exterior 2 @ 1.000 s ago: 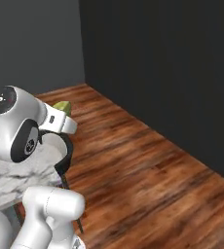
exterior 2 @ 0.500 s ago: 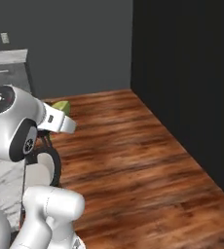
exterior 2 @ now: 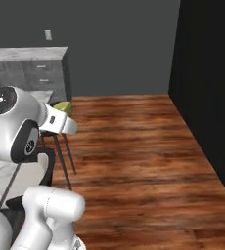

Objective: Take the lemon wedge from the fridge and place it on the plate with fish on the dining counter.

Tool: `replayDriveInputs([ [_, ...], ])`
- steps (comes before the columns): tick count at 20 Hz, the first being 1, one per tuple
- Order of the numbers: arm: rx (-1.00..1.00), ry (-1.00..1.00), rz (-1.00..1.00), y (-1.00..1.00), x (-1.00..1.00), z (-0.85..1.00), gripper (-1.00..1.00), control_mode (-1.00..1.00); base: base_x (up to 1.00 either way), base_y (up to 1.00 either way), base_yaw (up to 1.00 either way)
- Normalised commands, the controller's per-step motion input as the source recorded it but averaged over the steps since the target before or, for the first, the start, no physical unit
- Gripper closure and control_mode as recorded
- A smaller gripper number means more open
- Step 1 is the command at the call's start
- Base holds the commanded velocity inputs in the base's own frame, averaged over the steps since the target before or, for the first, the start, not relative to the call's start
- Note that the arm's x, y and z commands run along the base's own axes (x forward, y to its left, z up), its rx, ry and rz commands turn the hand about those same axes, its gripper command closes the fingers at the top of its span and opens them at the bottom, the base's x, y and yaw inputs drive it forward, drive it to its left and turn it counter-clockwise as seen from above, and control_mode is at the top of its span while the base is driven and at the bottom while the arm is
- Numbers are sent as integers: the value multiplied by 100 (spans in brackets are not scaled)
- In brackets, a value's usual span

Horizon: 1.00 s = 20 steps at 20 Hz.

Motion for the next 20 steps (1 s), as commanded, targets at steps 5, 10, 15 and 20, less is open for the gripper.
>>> replayDriveInputs([
  [5, 0, 0, 0, 0, 0, 0, 100, 100, 9, -97, 32],
  [10, 0, 0, 0, 0, 0, 0, 100, 100, 27, -96, 37],
  [15, 0, 0, 0, 0, 0, 0, 100, 100, 66, -35, 64],
  [20, 0, 0, 0, 0, 0, 0, 100, 100, 94, -21, 67],
])
